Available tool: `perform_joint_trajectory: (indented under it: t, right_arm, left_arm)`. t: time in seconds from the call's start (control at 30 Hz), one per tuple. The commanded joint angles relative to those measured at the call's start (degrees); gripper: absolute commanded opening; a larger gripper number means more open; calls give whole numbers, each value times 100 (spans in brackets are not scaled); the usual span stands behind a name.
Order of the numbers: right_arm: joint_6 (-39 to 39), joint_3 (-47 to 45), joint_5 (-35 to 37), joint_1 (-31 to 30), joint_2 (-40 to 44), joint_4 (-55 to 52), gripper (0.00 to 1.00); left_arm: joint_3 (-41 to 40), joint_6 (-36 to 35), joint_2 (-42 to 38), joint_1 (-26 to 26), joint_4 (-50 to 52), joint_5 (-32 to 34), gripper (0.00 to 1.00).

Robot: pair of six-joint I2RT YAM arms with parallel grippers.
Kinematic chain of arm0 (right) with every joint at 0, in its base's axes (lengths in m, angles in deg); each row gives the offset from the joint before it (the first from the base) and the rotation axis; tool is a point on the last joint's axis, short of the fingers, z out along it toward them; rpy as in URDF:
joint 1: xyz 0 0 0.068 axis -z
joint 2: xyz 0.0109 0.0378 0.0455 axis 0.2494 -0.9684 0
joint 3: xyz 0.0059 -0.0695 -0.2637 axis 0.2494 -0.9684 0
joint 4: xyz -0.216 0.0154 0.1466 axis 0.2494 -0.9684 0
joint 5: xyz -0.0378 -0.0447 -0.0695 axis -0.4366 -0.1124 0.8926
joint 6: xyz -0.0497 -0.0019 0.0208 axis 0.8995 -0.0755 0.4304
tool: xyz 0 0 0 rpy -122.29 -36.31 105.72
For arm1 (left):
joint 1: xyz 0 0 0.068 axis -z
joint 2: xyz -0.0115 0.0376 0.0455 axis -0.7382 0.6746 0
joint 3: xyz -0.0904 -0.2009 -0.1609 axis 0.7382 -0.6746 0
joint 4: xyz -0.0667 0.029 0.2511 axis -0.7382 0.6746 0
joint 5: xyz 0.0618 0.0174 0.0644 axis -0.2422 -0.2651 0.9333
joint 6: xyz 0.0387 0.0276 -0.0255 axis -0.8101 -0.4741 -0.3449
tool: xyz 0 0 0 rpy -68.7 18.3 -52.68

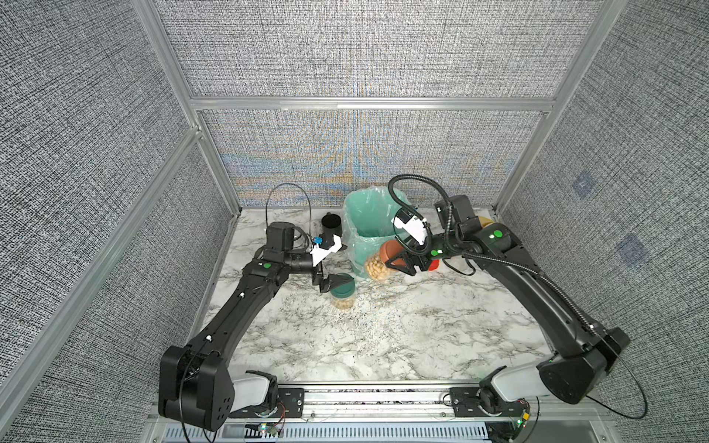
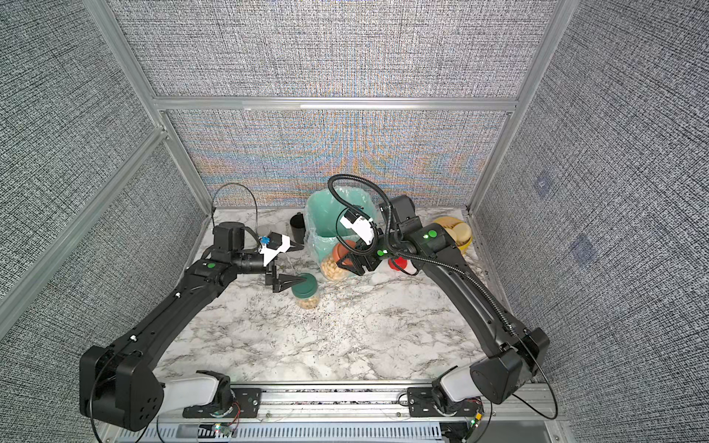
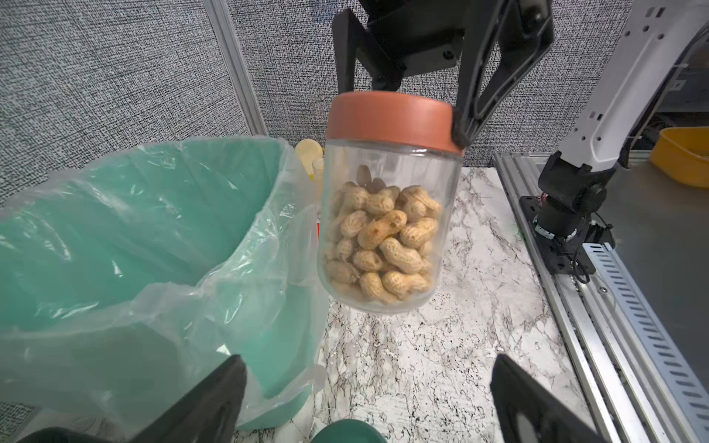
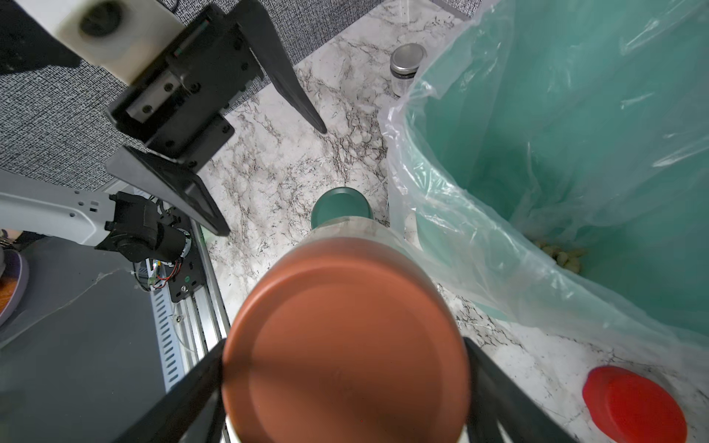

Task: Empty moldy peanuts from jars
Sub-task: Pick up the jar from the center of the board.

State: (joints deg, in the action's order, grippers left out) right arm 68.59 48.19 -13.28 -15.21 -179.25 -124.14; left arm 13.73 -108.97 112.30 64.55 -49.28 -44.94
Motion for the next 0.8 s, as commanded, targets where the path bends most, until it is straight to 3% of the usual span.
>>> perform_joint_trajectory:
  t: [0.0,0.27,0.47,0.77]
  right_arm:
    - [46,52,-430,-8,55,538,0]
    - [-207,-102,-730,-23,137,1104,0]
    - [-281,-118,-890,-56,76,1291,0]
    - [-391,-170,-960,-175,71,1587,0]
  left_arm:
    - [-19,432,88,108,-676,238,99]
    - [-19,735,236,323,-1078,180,100]
    - [110,455,246,472,-693,-382,100]
    - [285,444,508,637,-524,-155,99]
